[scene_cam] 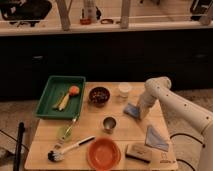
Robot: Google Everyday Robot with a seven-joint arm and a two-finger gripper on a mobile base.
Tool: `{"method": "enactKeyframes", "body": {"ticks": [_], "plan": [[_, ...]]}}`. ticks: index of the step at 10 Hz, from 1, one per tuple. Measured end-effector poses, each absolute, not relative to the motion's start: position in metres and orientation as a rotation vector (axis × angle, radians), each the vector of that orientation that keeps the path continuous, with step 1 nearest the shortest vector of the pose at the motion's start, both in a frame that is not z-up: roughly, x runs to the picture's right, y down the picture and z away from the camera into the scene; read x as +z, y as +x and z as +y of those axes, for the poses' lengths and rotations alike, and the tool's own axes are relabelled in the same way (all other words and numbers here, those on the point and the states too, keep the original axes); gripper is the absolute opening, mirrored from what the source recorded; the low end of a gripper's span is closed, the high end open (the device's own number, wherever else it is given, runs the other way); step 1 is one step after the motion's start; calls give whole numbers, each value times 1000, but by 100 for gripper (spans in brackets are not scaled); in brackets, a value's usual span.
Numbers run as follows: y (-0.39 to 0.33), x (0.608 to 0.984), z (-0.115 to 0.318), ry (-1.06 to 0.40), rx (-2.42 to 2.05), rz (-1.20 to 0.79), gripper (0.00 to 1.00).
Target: Wipe table surface with sponge
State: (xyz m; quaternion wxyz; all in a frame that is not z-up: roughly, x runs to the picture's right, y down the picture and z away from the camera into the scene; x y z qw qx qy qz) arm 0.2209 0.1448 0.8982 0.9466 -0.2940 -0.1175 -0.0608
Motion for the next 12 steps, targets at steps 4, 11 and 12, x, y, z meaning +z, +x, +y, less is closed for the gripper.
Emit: {"method": "enactKeyframes", "body": {"ticks": [4,11,12], "plan": [[214,867,181,-608,-199,-285,1],[299,859,164,-558,-71,-157,1],[299,864,153,-546,-57,-153,1]]}}
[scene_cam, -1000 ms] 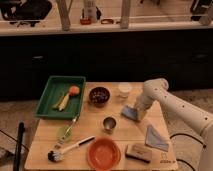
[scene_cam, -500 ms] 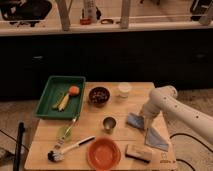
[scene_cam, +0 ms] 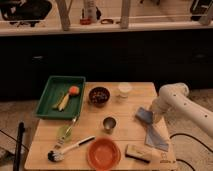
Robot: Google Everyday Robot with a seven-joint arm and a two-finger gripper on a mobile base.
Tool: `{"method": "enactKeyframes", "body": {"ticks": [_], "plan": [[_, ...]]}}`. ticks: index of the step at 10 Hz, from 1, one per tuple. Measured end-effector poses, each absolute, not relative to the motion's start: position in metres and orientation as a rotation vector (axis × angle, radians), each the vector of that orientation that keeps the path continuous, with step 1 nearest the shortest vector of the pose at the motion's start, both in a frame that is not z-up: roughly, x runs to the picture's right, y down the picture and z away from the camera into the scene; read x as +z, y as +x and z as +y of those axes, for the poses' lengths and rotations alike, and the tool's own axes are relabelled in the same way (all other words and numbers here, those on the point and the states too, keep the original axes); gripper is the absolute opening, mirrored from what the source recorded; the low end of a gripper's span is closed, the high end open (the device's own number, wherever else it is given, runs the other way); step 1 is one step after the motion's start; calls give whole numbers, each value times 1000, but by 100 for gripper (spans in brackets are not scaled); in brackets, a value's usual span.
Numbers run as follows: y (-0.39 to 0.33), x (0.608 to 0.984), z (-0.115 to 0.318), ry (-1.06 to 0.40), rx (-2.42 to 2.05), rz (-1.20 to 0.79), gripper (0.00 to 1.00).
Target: Wipe table surface with sponge
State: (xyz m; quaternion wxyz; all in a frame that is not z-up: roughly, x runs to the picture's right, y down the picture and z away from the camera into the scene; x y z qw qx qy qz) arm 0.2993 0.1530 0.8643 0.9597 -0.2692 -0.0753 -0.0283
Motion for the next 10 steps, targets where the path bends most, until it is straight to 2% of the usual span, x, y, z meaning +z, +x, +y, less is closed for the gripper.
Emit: {"method": "enactKeyframes", "body": {"ticks": [3,6,10], "plan": [[279,882,130,-537,-56,-167,1],[231,892,131,-556,-126,-203,1],[183,870,170,-583,-303,-263,1]]}}
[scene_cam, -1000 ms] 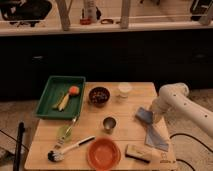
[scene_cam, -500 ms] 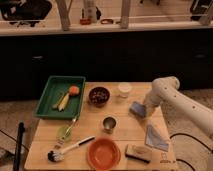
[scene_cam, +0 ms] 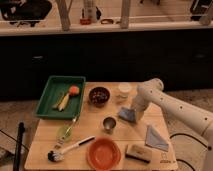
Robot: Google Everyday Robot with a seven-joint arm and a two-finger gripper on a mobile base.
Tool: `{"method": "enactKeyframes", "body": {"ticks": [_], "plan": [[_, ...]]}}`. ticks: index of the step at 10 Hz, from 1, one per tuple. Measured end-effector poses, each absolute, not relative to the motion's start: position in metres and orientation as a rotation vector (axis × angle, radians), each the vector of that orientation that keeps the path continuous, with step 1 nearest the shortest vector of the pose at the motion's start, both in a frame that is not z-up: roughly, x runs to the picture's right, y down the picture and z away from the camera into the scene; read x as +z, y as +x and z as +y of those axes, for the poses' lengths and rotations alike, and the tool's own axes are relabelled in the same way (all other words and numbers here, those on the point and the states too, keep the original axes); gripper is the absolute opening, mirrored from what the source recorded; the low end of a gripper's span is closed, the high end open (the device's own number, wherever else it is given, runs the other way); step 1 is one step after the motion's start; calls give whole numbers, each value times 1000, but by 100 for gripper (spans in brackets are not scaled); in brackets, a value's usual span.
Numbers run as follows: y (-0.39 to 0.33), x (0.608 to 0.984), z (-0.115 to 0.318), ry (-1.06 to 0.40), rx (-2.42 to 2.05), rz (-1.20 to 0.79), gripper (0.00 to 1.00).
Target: Wipe table surface with sponge
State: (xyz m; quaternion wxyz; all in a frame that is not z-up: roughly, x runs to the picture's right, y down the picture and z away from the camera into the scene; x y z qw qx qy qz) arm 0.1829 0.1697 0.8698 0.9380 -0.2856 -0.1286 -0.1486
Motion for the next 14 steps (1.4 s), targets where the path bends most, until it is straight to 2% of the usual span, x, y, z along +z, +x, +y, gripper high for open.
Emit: {"method": "enactKeyframes", "body": {"ticks": [4,8,14], "plan": [[215,864,190,-612,-289,-242,1],[267,862,180,-600,-191,-187,1],[243,892,149,-579,-180,-225,1]]}}
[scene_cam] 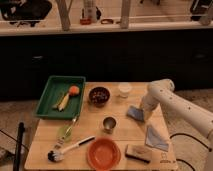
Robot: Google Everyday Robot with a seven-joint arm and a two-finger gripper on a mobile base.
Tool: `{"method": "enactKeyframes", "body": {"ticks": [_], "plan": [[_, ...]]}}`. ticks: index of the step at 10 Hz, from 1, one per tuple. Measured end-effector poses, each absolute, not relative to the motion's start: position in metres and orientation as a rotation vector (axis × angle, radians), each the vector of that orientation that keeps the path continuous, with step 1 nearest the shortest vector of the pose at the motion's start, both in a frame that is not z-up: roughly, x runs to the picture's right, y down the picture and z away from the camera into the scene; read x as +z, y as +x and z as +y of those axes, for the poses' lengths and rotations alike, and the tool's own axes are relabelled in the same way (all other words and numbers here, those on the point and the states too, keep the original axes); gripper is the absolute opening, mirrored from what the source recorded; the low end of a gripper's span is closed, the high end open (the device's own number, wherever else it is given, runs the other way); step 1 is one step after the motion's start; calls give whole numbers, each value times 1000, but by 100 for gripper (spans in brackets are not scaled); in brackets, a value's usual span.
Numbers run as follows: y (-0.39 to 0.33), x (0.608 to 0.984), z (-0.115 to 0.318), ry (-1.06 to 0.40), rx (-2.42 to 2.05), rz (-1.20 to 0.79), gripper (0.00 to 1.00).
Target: Wipe table surface with sponge
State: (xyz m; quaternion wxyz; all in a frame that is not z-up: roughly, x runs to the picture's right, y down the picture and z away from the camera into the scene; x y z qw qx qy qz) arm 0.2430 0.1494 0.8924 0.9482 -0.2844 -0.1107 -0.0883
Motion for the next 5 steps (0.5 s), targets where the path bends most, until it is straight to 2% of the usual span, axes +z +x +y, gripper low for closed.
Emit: {"method": "enactKeyframes", "body": {"ticks": [5], "plan": [[241,894,149,-576,-182,-233,1]]}}
